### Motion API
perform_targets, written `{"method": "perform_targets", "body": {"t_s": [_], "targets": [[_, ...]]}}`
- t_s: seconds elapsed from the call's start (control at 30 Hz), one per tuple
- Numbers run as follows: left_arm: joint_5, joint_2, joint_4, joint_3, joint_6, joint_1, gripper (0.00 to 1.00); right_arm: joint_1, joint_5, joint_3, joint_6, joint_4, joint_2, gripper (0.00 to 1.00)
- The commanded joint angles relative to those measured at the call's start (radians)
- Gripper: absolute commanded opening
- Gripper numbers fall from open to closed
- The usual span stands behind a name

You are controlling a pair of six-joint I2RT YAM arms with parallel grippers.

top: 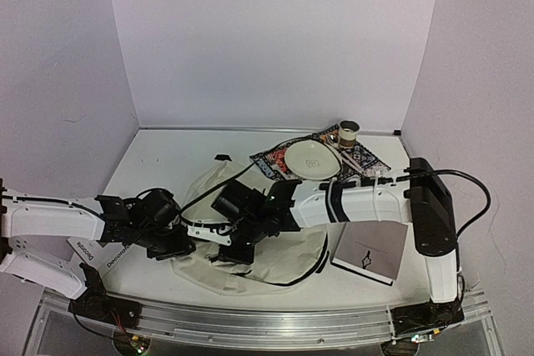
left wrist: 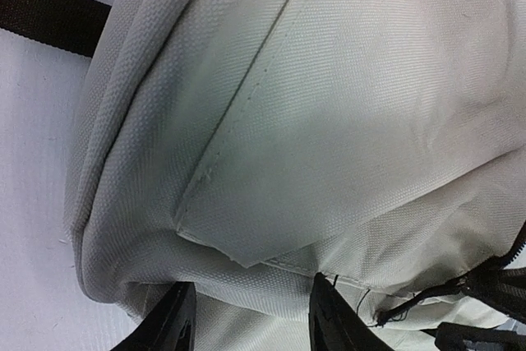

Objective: Pack the student bag
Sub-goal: Grab the lower front pocket of the student bag.

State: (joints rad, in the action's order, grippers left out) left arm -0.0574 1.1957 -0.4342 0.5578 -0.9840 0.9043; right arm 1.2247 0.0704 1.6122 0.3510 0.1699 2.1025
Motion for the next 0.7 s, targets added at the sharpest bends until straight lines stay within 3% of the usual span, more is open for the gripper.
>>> {"method": "perform_targets", "body": {"t_s": [0.0, 0.33, 0.67], "targets": [[-0.004, -0.025, 0.078, -0.010, 0.008, 0.004, 0.47, 0.001, -0.070, 0.044, 0.056, 0.043, 0.054, 0.36], [-0.001, -0.019, 0.082, -0.006, 0.011, 0.004, 0.45, 0.001, -0.159, 0.048, 0.082, 0.043, 0.139, 0.33], [0.002, -0.011, 0.088, 0.000, 0.016, 0.005, 0.46, 0.000, -0.197, 0.032, 0.008, 0.014, 0.121, 0.00]]}}
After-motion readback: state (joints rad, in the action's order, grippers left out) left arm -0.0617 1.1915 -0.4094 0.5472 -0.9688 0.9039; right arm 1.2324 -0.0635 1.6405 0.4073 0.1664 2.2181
